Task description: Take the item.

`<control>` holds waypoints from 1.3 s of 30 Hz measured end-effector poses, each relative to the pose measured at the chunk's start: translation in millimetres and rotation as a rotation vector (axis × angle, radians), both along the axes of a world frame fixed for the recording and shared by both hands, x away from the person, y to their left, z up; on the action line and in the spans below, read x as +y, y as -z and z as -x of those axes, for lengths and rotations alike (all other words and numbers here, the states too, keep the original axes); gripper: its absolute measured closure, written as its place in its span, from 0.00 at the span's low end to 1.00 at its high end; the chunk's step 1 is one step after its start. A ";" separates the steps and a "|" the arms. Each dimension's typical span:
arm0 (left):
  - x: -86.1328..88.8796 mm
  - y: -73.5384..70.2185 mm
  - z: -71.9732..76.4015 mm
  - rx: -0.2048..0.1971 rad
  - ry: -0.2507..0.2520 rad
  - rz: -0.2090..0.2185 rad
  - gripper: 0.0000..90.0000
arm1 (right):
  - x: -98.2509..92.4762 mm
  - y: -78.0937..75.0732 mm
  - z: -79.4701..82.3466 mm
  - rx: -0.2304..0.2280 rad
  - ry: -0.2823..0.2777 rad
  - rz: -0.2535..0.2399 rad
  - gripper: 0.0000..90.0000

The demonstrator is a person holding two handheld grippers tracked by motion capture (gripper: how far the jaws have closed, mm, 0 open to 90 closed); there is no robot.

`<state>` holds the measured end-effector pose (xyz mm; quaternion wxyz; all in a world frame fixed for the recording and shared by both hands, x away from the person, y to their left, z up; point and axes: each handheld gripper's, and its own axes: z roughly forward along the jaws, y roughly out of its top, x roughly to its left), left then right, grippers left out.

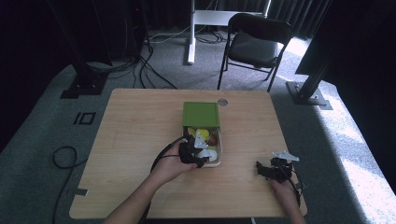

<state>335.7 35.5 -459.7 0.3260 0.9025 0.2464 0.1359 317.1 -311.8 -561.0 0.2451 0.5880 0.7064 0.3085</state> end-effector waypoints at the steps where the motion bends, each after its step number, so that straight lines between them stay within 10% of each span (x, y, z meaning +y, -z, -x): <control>1: 1.1 -2.3 0.0 0.002 0.000 0.001 0.61 | 0.0 0.0 0.0 0.000 0.000 0.000 0.13; 22: 32.9 -42.2 7.9 -0.067 -0.052 0.103 0.63 | 0.0 0.0 0.0 0.000 0.000 0.000 0.13; 39: 92.5 -47.3 5.6 -0.109 -0.208 0.198 0.63 | 0.0 0.0 0.0 -0.001 0.000 0.001 0.13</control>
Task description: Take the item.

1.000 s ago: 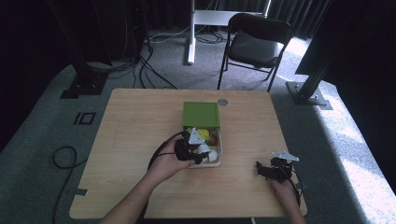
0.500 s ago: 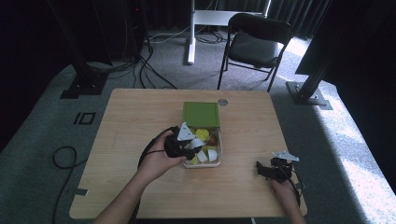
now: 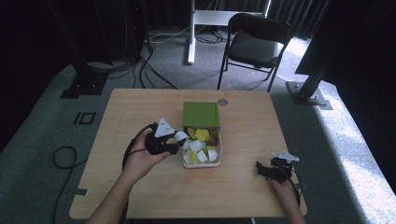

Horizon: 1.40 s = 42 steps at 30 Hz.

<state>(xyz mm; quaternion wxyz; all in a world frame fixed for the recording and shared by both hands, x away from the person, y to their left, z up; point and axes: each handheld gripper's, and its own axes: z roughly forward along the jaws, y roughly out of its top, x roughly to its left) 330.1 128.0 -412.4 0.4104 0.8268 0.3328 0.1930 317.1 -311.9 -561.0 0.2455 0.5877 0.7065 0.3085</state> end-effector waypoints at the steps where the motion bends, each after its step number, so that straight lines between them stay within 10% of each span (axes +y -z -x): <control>1: 4.3 1.1 -0.8 -0.002 -0.015 0.000 0.63 | 0.0 0.0 0.0 0.000 0.000 0.000 0.13; 24: 35.9 82.0 -11.2 0.056 -0.158 0.115 0.63 | -0.1 0.0 0.1 0.001 -0.001 0.001 0.13; 42: 35.2 115.6 -23.9 0.073 -0.247 0.088 0.63 | -0.1 0.0 0.1 0.000 -0.001 0.001 0.13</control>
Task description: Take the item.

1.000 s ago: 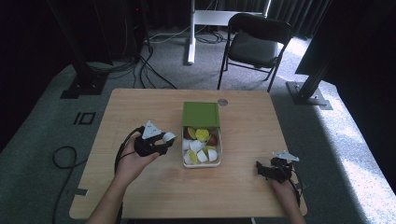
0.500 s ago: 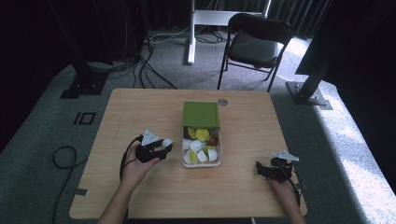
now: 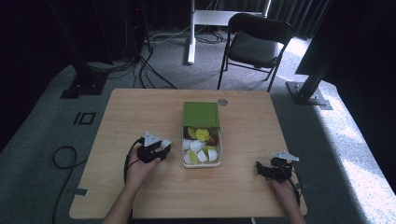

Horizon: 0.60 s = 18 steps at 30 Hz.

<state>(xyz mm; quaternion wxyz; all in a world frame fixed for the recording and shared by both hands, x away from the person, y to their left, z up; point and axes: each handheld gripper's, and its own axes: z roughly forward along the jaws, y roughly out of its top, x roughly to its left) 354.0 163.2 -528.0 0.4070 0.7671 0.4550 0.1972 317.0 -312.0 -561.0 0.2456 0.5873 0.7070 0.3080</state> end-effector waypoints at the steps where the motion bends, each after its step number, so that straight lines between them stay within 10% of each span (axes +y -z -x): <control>1: -0.5 0.4 -0.8 0.004 0.008 -0.003 0.63 | 0.0 0.0 0.0 0.000 0.000 0.000 0.13; 18: -5.0 16.7 -7.2 0.080 0.025 -0.004 0.62 | 0.0 0.0 0.0 0.000 0.000 0.000 0.13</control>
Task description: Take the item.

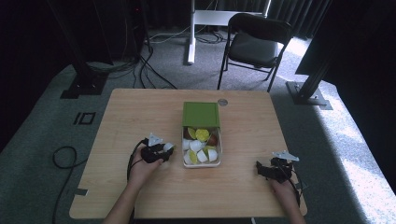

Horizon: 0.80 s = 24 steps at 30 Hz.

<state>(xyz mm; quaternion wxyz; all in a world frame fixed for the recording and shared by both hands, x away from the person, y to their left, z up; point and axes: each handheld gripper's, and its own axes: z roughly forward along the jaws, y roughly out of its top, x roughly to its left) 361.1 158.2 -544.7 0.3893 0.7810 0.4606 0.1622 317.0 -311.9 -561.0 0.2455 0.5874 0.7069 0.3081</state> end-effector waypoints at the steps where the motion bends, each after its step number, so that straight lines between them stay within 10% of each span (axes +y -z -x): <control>1: 0.5 0.4 -0.1 0.002 -0.005 0.006 0.62 | 0.0 0.0 0.0 0.000 0.000 0.000 0.13; 14: 9.0 -3.0 4.0 -0.023 0.056 0.005 0.32 | 0.0 0.0 0.0 0.000 0.000 0.000 0.13; 24: 27.7 -20.8 29.3 -0.090 0.148 0.059 0.31 | -0.1 0.1 0.0 -0.001 -0.001 0.001 0.13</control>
